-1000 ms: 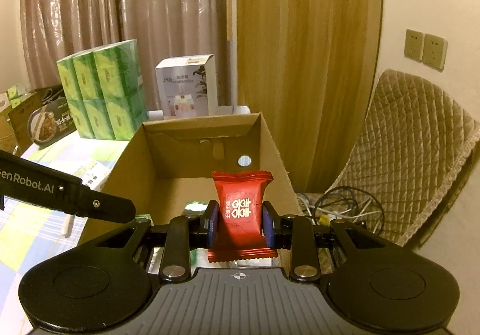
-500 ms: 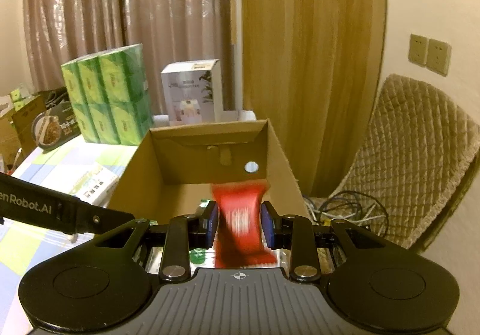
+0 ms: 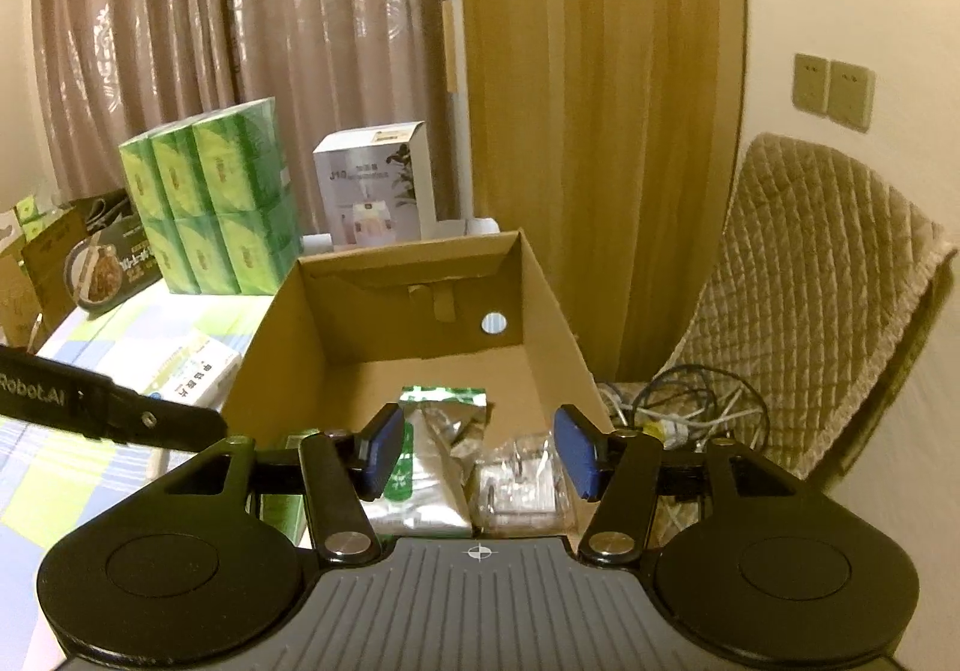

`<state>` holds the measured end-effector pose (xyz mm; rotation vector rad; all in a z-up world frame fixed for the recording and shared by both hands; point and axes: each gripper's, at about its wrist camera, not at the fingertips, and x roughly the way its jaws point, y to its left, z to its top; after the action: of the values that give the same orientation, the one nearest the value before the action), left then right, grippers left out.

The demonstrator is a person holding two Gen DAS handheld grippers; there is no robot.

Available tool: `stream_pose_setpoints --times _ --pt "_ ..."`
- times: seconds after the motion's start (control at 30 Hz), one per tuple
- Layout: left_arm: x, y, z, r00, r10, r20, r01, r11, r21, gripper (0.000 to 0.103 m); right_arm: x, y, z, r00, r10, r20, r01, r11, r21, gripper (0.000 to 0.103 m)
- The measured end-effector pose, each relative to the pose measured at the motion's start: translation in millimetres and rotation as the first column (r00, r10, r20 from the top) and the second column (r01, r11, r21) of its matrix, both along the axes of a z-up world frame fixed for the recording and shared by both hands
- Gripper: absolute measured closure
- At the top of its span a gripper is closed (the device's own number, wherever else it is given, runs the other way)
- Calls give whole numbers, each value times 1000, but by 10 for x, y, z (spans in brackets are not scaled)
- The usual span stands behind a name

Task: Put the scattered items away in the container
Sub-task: 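Lower the foil bag and candy packet into the cardboard box and open both tools, then move both tools back toward the white medicine box and spoon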

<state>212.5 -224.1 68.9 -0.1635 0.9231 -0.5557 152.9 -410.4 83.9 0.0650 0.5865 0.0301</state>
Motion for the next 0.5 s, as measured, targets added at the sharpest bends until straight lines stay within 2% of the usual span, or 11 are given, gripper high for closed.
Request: stream_pose_setpoints --times 0.27,0.43,0.5 --pt "-254 311 40 999 7 34 -7 1000 11 43 -356 138 28 1000 4 -2 -4 1000 23 42" --pt "-481 570 -51 999 9 47 -12 999 49 42 -546 348 60 999 40 1 -40 999 35 40" --pt "-548 700 -110 999 21 42 -24 997 67 41 -594 441 62 998 57 1 -57 998 39 35"
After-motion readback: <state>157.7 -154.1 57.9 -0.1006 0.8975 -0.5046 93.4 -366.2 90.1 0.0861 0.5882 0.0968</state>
